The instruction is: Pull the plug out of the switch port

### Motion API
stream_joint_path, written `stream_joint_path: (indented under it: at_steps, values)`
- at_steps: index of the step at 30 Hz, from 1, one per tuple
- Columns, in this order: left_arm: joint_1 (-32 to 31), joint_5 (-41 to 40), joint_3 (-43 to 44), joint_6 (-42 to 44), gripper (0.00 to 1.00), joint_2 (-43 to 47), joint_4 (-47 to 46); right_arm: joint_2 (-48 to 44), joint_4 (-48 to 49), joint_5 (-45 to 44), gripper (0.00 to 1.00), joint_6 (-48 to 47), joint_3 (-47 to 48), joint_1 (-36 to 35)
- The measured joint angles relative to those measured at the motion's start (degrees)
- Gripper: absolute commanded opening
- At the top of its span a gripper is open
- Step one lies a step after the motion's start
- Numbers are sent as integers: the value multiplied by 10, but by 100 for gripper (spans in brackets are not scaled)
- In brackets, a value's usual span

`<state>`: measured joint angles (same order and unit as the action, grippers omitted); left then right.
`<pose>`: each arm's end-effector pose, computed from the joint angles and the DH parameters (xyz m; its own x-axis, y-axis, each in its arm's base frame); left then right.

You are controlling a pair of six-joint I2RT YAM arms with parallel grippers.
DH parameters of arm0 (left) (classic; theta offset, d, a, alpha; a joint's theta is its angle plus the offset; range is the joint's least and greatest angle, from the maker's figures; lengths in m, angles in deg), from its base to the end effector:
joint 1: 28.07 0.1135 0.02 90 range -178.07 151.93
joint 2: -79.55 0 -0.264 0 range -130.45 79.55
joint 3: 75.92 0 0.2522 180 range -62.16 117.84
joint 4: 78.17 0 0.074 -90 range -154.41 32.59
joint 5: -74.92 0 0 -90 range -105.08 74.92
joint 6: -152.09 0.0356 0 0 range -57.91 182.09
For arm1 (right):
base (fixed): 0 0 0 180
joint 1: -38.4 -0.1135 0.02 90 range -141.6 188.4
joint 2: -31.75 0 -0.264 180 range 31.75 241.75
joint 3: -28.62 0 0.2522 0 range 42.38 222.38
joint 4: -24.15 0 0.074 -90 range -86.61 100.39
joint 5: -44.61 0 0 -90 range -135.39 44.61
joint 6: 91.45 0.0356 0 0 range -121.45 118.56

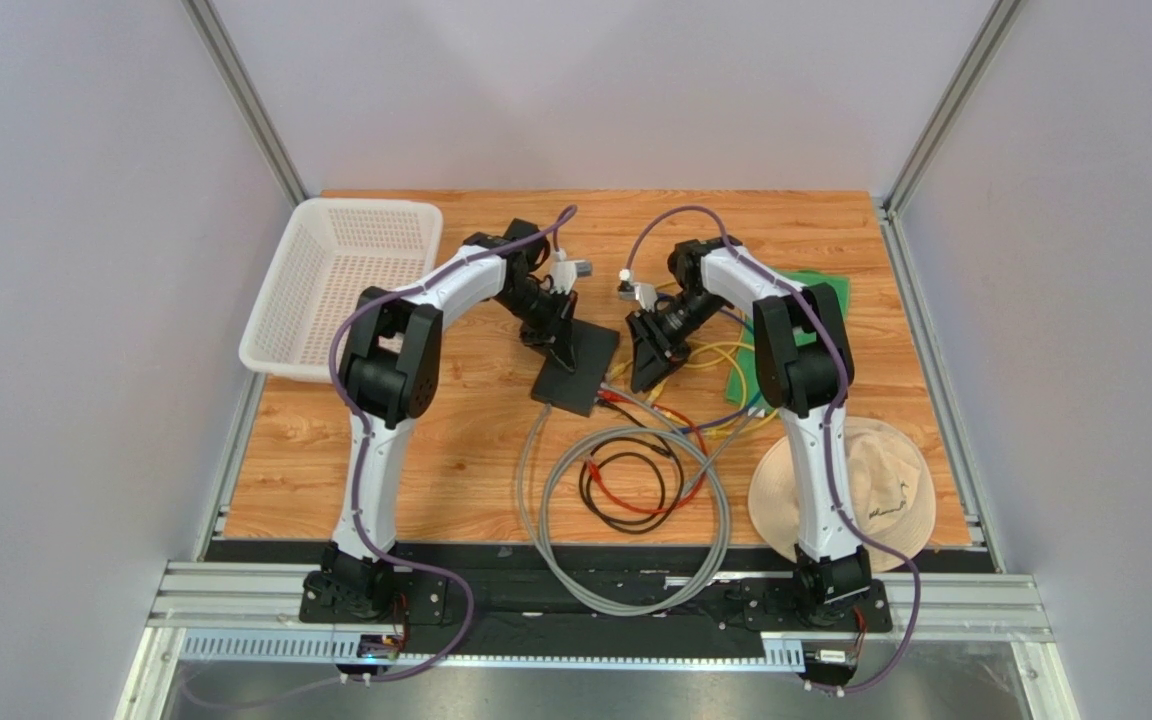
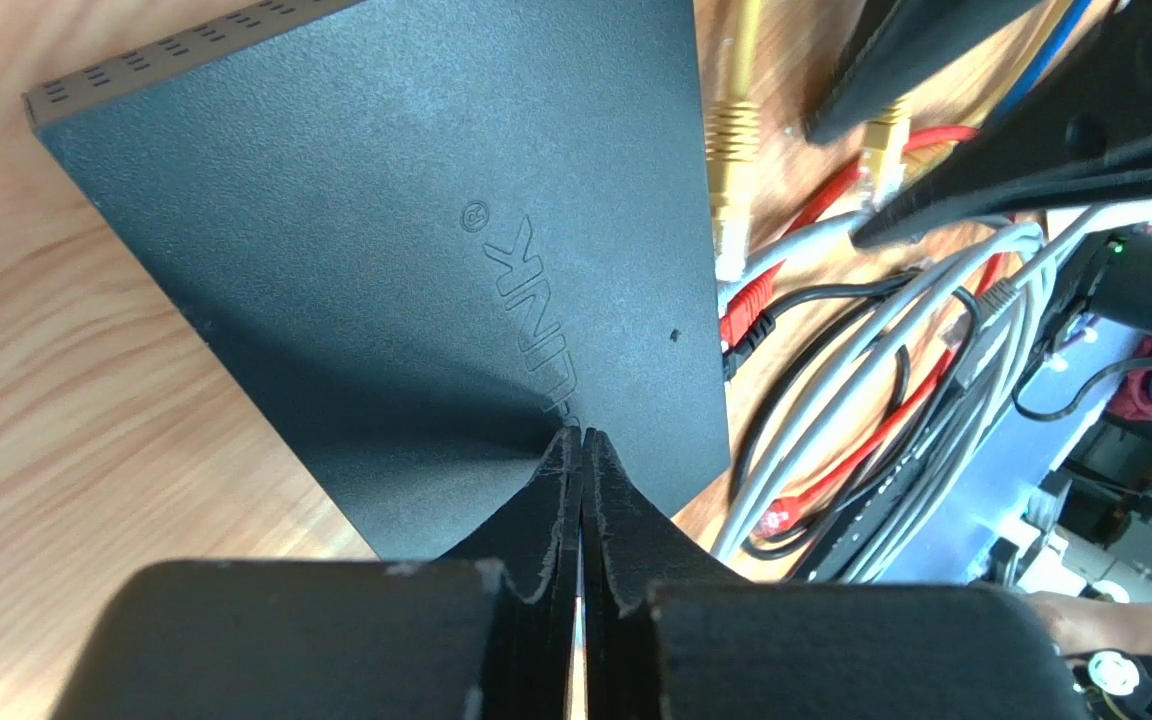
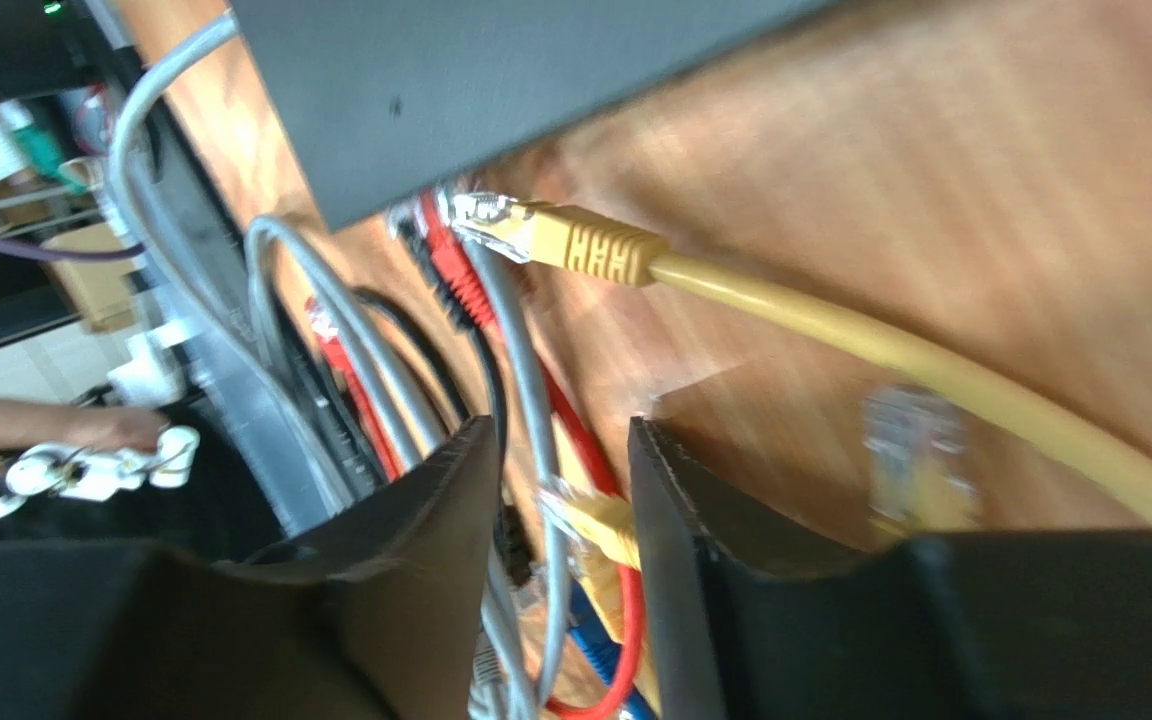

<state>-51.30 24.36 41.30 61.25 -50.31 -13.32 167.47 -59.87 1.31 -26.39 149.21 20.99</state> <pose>0.4113 -0.2011 0.1619 -0.9033 0.3754 -0.2075 0.4179 0.6610 -0.6233 0.4091 0.1554 0.1348 -0.8142 -0.5584 -0.1588 -0.4832 0.5002 0.7186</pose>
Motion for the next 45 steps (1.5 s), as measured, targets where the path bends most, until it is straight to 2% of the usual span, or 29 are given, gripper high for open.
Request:
stream_joint_path:
  at_steps: [4, 8, 13, 21, 31, 39, 45]
  values:
    - [12, 7, 0, 17, 14, 2, 0, 11, -25, 26, 54, -13, 1, -3]
    - [22, 13, 0, 23, 15, 10, -2, 11, -24, 34, 55, -13, 1, -13]
    - [24, 20, -9, 23, 11, 21, -6, 19, -13, 45, 58, 1, 12, -24]
    - [21, -14, -24, 27, 8, 21, 2, 51, 10, 92, 59, 48, 49, -31]
    - [20, -14, -24, 27, 5, 20, 4, 59, 42, 99, 52, 84, 54, -39]
    - [16, -14, -24, 27, 3, 20, 4, 67, 54, 91, 37, 112, 54, -38]
    - [14, -10, -24, 27, 2, 18, 4, 69, 56, 77, 31, 124, 56, -39]
